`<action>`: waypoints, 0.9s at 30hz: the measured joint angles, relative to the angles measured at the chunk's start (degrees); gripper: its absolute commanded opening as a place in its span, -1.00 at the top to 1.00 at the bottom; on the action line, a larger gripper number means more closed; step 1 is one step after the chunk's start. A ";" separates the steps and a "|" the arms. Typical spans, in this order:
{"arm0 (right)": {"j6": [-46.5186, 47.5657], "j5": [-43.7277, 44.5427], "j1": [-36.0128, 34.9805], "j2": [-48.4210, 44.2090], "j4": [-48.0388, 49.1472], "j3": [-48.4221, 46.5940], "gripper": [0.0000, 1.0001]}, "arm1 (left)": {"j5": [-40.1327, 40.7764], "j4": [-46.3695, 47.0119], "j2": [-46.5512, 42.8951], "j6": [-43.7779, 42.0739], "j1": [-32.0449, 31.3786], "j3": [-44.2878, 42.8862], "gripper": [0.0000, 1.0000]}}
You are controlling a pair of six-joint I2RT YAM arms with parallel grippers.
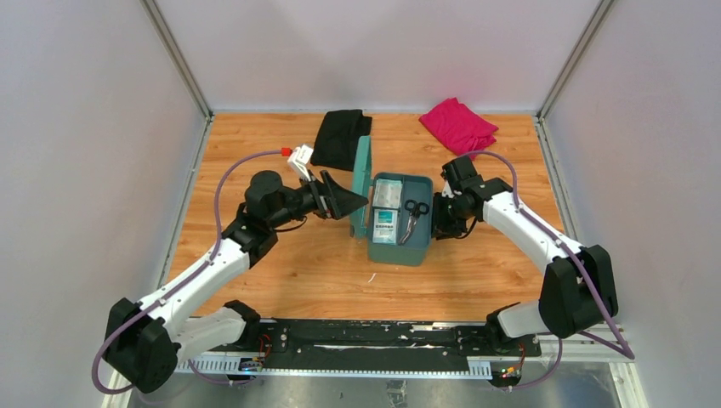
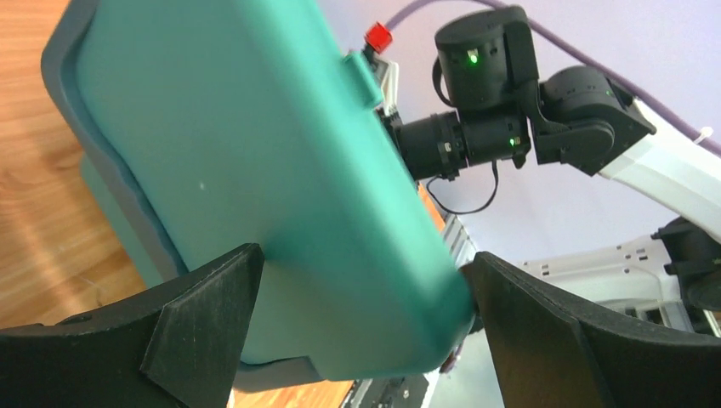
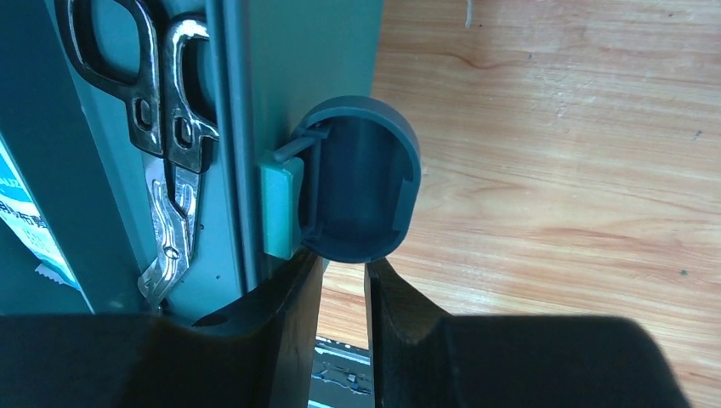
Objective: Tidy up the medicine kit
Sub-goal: Close the lid at the center of the board.
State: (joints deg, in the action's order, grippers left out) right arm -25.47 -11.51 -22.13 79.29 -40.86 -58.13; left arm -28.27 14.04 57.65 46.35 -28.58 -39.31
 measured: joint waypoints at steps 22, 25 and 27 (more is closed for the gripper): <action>-2.73 9.35 0.04 -9.44 0.61 3.23 0.39 | 5.92 -4.61 8.87 -4.63 -10.58 -8.02 -1.00; -3.28 14.05 0.28 -12.63 -0.98 3.23 0.36 | 7.91 -8.63 9.94 -6.91 -10.60 -10.82 -1.00; -3.41 15.82 0.96 -14.67 -1.29 3.30 0.28 | 9.73 -11.74 11.85 -8.83 -10.80 -14.23 -1.00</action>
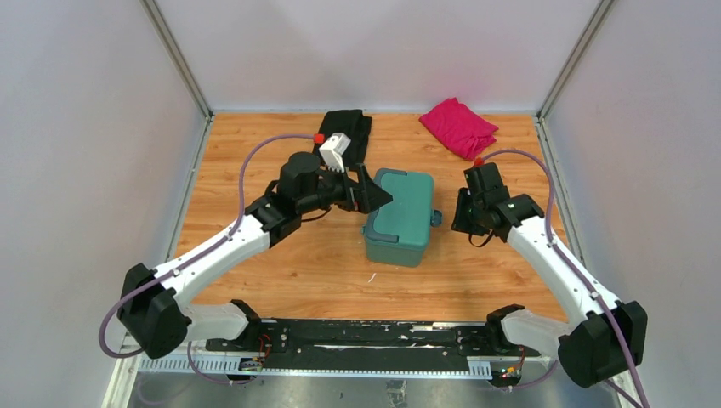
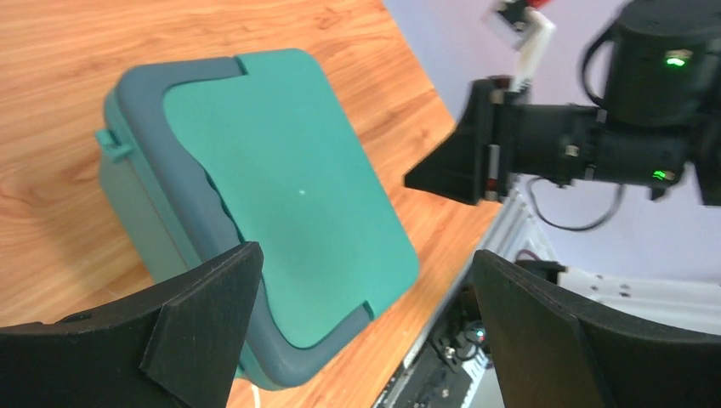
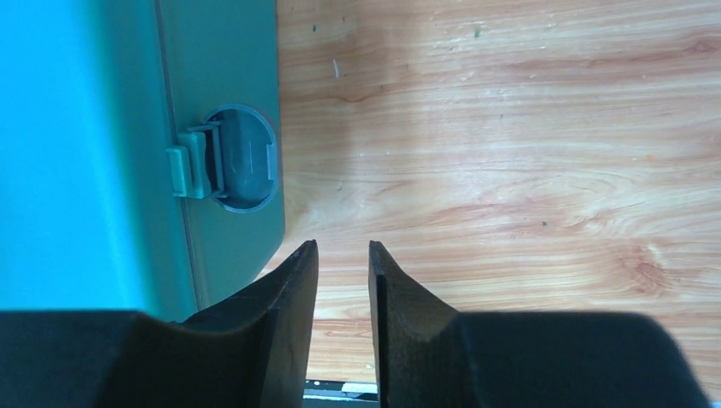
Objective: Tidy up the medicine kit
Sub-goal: Close the lid at the center of the board.
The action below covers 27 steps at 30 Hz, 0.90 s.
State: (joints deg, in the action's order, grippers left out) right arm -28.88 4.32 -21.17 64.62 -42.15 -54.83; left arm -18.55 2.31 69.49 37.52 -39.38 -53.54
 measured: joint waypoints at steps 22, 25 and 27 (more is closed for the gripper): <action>-0.63 -26.73 24.48 -1.03 12.90 14.32 0.07 | 31.52 -26.67 25.07 -20.90 -14.08 -26.84 -0.84; -2.23 -32.83 26.45 3.30 18.51 16.28 0.07 | 33.94 -27.71 26.29 -22.36 -14.73 -26.88 -0.82; -3.43 -36.33 27.15 6.21 22.62 17.35 0.08 | 35.32 -27.69 26.51 -22.75 -15.37 -27.15 -0.80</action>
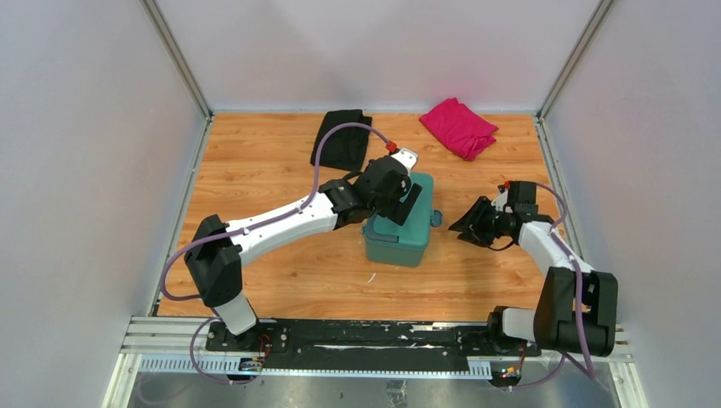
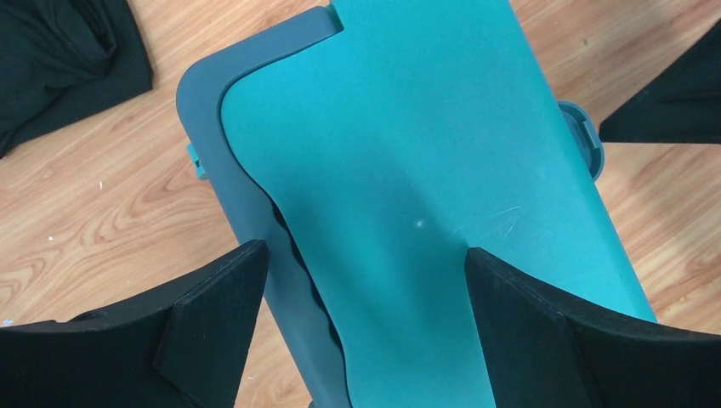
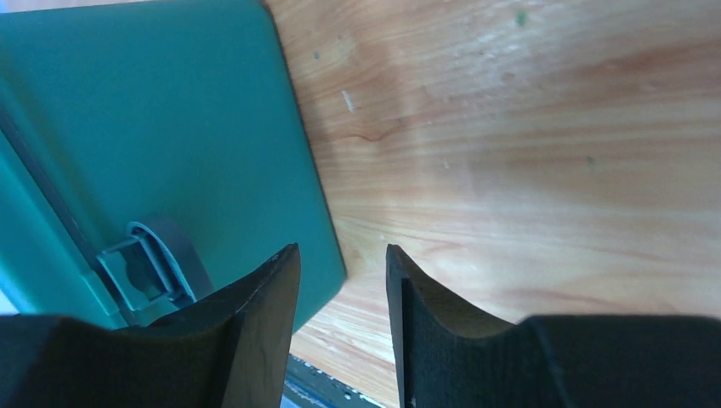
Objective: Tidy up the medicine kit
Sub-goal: Close the lid at the center of the board.
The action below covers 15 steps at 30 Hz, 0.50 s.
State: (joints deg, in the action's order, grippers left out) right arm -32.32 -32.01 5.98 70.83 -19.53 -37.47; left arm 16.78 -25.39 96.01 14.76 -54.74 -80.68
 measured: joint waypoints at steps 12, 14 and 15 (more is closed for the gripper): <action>-3.96 -13.88 0.48 9.40 16.33 1.92 0.06 | 2.21 0.11 0.17 -0.87 -0.63 0.00 -0.74; -4.24 -15.37 0.48 10.69 18.08 2.01 0.06 | 2.21 0.13 0.22 -0.87 -0.63 -0.02 -0.73; -4.37 -16.13 0.48 11.34 18.88 2.05 0.06 | 2.21 0.20 0.28 -0.87 -0.63 -0.02 -0.73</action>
State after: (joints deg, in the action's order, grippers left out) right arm -36.69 -48.14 6.46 82.17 -0.64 -35.42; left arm 18.98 -25.19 96.29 13.89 -55.37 -80.71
